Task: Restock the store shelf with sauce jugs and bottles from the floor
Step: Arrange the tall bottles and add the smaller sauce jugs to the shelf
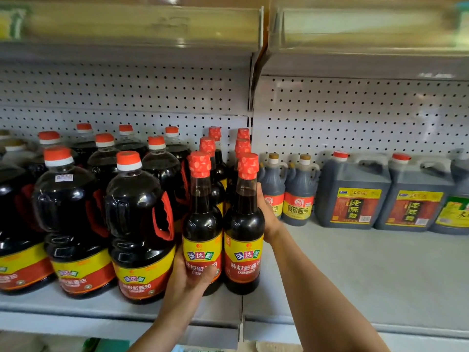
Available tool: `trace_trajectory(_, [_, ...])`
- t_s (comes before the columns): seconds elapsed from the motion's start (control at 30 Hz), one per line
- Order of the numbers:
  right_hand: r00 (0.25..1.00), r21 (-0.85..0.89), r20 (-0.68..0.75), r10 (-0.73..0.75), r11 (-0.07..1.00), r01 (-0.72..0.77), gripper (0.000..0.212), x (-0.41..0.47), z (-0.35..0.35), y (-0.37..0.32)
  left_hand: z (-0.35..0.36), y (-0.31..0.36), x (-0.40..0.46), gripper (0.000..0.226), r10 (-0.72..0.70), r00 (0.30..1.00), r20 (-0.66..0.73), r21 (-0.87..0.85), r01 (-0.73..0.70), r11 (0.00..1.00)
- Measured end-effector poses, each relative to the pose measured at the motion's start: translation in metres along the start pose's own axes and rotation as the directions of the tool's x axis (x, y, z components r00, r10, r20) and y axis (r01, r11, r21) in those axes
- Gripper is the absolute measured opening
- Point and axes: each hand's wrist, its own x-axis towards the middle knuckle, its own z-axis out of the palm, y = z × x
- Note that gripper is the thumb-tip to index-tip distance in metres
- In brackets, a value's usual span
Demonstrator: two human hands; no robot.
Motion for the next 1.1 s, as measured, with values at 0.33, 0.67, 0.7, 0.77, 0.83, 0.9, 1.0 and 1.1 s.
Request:
trace_trajectory(0.33, [0.996, -0.116, -0.073, -0.06, 0.992, 0.051, 0.041, 0.012, -0.001, 0.015, -0.002, -0.002, 0.0, 0.086, 0.02, 1.0, 0.016, 0.004, -0.02, 1.0])
trace_trajectory(0.67, [0.993, -0.094, -0.116, 0.001, 0.995, -0.012, 0.046, 0.021, -0.012, 0.043, -0.004, 0.002, -0.001, 0.1, 0.014, 0.999, 0.029, -0.012, -0.014, 1.0])
trace_trajectory(0.7, [0.991, -0.111, -0.131, 0.032, 0.993, -0.047, 0.049, 0.027, -0.017, 0.051, -0.004, 0.003, -0.001, 0.102, 0.02, 0.999, 0.03, -0.012, -0.019, 1.0])
trace_trajectory(0.77, [0.992, -0.143, -0.115, 0.047, 0.988, -0.063, 0.044, 0.044, -0.028, 0.072, -0.004, 0.003, -0.002, 0.102, 0.019, 0.999, 0.032, -0.013, -0.018, 1.0])
trace_trajectory(0.83, [0.996, -0.144, -0.082, 0.025, 0.989, -0.037, 0.028, 0.043, -0.03, 0.073, -0.005, 0.002, -0.001, 0.101, 0.021, 0.999, 0.036, -0.014, -0.02, 1.0])
trace_trajectory(0.9, [0.993, -0.178, -0.114, 0.016, 0.983, -0.036, 0.035, 0.024, -0.02, 0.051, -0.004, 0.002, -0.001, 0.102, 0.032, 0.999, 0.042, -0.015, -0.031, 0.999])
trace_trajectory(1.0, [0.996, -0.152, -0.089, 0.003, 0.988, -0.016, 0.024, 0.002, -0.008, 0.024, -0.004, 0.002, -0.001, 0.105, 0.046, 0.998, 0.04, -0.013, -0.045, 0.999])
trace_trajectory(1.1, [0.997, -0.157, -0.057, -0.055, 0.987, 0.045, 0.032, -0.013, -0.001, 0.004, -0.004, -0.001, 0.0, 0.106, 0.05, 0.998, 0.031, -0.001, -0.05, 0.999])
